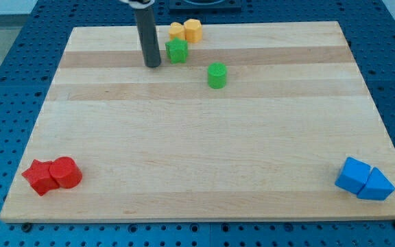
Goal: Slightly push the green circle upwards
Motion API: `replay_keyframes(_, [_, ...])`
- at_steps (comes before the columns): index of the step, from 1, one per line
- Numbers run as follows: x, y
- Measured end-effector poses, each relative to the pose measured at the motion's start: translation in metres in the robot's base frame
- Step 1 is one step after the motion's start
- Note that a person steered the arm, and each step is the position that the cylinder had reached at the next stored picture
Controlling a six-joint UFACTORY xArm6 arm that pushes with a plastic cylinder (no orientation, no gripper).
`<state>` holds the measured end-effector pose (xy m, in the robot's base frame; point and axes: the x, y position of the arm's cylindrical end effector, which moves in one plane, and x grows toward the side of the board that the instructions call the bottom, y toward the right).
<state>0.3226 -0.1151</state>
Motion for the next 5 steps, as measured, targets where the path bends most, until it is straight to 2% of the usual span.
replay_keyframes(2, [0.006, -0.006])
replay_keyframes(3, [0.051, 0.000])
replay_keyframes(4, [0.081, 0.042])
replay_keyframes(5, [0.069, 0.081])
